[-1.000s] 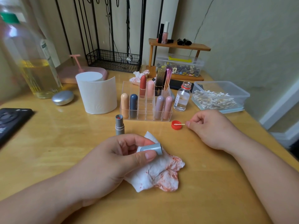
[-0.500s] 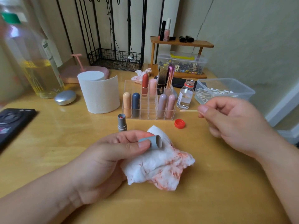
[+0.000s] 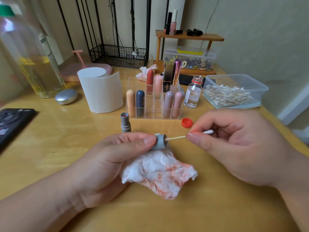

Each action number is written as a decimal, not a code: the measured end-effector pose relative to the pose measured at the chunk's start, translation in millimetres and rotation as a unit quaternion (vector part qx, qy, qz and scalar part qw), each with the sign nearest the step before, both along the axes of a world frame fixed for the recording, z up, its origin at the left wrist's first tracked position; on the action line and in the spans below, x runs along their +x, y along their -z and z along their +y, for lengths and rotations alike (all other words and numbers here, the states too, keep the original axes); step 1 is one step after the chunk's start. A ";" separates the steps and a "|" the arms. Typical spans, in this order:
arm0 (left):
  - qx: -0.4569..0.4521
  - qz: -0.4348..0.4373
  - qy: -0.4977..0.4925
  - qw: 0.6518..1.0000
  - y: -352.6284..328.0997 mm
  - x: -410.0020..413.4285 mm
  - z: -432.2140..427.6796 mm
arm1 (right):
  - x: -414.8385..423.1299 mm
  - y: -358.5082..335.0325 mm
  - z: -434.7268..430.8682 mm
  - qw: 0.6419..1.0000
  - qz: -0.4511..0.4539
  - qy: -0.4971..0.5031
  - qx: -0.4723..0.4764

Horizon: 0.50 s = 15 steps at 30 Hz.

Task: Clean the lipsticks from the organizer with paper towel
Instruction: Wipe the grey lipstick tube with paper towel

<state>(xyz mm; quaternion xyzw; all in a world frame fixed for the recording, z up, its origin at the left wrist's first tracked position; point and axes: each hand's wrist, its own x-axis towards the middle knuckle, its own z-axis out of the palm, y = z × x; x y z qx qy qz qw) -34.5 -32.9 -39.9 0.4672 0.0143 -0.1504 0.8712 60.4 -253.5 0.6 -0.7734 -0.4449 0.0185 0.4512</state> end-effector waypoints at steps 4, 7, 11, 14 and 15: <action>-0.003 -0.001 0.006 1.000 -0.2 -0.4 0.4 | -2.9 -1.3 1.8 0.999 -0.040 0.012 -0.034; 0.002 -0.004 -0.004 1.000 0.7 -0.5 -0.3 | -4.5 -3.1 2.2 0.997 -0.040 0.013 -0.058; 0.008 -0.017 -0.025 1.000 4.0 -1.4 -2.5 | -6.7 -4.4 2.7 0.995 -0.032 0.006 -0.093; 0.016 -0.016 -0.055 0.998 6.4 -1.5 -4.0 | -8.1 -6.6 2.0 0.992 -0.027 -0.007 -0.120; 0.016 -0.021 -0.055 0.998 6.9 -1.4 -4.5 | -8.3 -7.5 1.6 0.992 -0.021 -0.014 -0.124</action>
